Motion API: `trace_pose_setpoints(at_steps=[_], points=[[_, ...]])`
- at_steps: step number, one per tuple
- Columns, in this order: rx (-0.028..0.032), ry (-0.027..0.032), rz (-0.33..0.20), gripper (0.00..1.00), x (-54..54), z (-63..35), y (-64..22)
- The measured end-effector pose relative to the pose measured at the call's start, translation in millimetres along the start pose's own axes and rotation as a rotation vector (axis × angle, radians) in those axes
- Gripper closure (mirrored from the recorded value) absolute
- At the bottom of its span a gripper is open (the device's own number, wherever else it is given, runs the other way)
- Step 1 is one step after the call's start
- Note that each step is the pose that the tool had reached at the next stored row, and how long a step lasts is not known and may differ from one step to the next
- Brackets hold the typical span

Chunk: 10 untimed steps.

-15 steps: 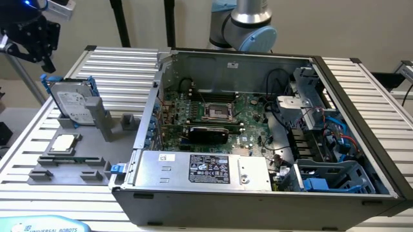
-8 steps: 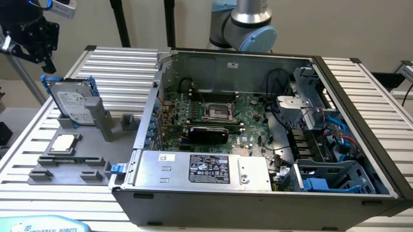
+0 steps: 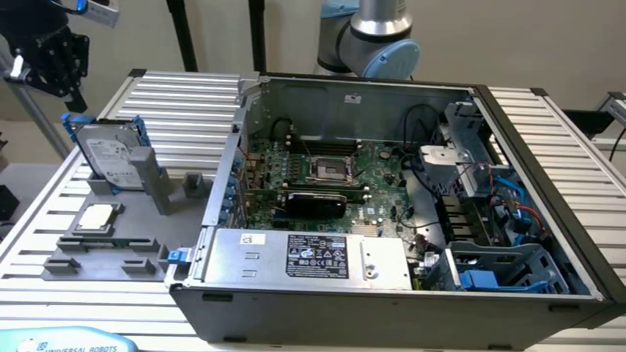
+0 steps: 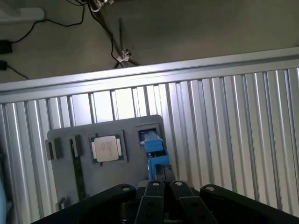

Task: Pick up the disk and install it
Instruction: 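Pick up the disk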

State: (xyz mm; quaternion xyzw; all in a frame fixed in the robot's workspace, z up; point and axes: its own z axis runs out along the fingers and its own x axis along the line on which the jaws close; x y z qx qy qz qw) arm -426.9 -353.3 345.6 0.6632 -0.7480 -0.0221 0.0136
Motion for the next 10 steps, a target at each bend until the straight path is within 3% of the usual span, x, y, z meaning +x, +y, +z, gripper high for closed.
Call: trace_pose_setpoints(at_steps=[6,10], points=[[-0.0005,0.0066,-0.088,0.89,0.0,0.7,-0.1],[-0.0005,0.0072,-0.098,0.88,0.0,0.8,-0.1]])
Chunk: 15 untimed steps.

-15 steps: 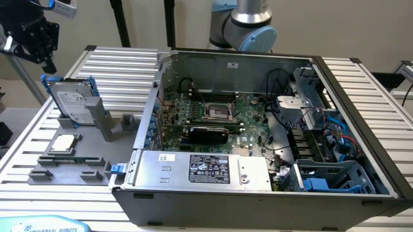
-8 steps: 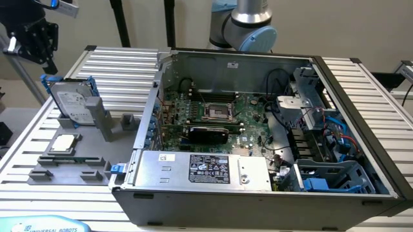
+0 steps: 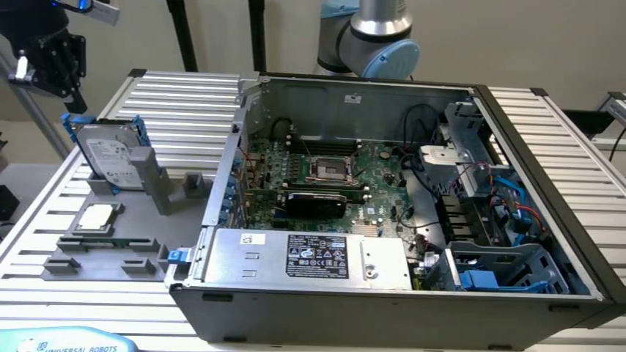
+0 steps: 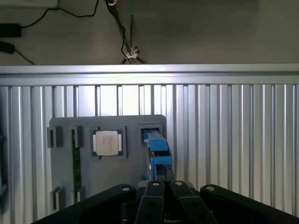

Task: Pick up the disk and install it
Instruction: 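Pick up the disk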

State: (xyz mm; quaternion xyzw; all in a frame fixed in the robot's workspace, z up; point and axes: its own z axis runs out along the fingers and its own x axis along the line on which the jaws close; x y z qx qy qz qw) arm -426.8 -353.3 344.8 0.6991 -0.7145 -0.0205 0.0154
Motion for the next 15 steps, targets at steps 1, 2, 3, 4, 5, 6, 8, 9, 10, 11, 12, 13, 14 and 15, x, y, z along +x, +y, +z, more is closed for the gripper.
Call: trace_pose_setpoints(at_steps=[1,2,3,4,5,6,8,9,10,11,12,13,14,15], points=[[0.0,0.0,0.0,0.88,0.0,0.0,0.0],[0.0,0.0,0.0,0.82,0.0,0.0,0.0],[0.0,0.0,0.0,0.82,0.0,0.0,0.0],[0.0,0.0,0.0,0.76,0.0,0.0,0.0],[-0.0001,0.0,0.0,0.7,0.0,0.0,0.0],[0.0,0.0,0.0,0.64,0.0,0.1,0.0],[-0.0001,0.0001,0.0,0.58,0.0,0.1,0.0],[-0.0002,0.0001,0.0,0.52,0.0,0.2,0.0],[0.0,0.0,0.0,0.52,0.0,0.5,0.0],[0.0001,0.0,0.0,0.46,0.0,0.8,-0.1],[0.0002,-0.0001,0.0,0.46,0.0,1.3,-0.1],[0.0001,0.0,0.0,0.46,0.0,2.0,-0.1],[0.0002,-0.0001,0.0,0.46,-0.1,3.1,-0.2],[0.0003,-0.0001,0.0,0.46,-0.2,4.3,-0.2]])
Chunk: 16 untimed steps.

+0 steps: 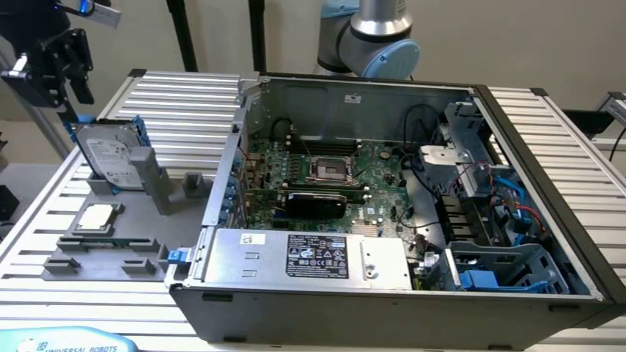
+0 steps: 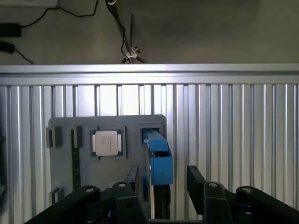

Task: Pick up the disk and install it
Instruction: 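Pick up the disk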

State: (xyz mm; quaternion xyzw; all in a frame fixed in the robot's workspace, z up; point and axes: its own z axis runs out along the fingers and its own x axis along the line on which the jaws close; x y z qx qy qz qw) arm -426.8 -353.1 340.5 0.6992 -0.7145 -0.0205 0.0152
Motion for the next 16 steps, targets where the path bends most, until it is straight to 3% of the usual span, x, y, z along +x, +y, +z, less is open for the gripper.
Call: trace_pose_setpoints(at_steps=[16], points=[[0.0153,0.0012,0.0,0.46,-0.6,28.9,-1.2]])
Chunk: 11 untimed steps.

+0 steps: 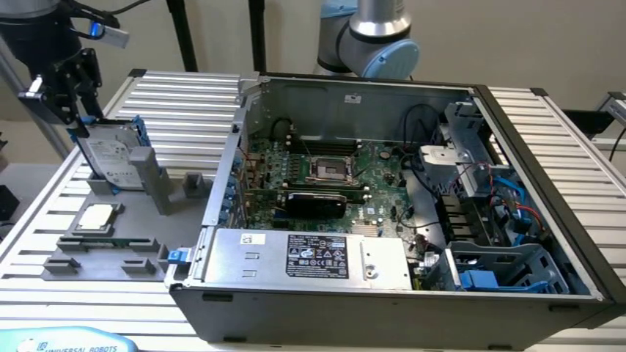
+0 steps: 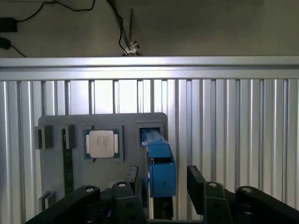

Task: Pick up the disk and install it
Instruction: 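Pick up the disk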

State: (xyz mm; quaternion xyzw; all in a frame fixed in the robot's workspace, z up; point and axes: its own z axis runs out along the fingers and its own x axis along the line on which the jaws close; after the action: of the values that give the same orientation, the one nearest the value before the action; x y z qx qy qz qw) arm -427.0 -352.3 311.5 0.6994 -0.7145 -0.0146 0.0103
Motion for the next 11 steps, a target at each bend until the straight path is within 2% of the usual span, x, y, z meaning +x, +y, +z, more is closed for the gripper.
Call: trace_pose_setpoints(at_steps=[5,11], points=[[0.0054,0.0003,-0.008,0.46,0.0,8.2,0.6],[0.0198,0.0012,-0.033,0.46,0.2,14.9,3.7]])
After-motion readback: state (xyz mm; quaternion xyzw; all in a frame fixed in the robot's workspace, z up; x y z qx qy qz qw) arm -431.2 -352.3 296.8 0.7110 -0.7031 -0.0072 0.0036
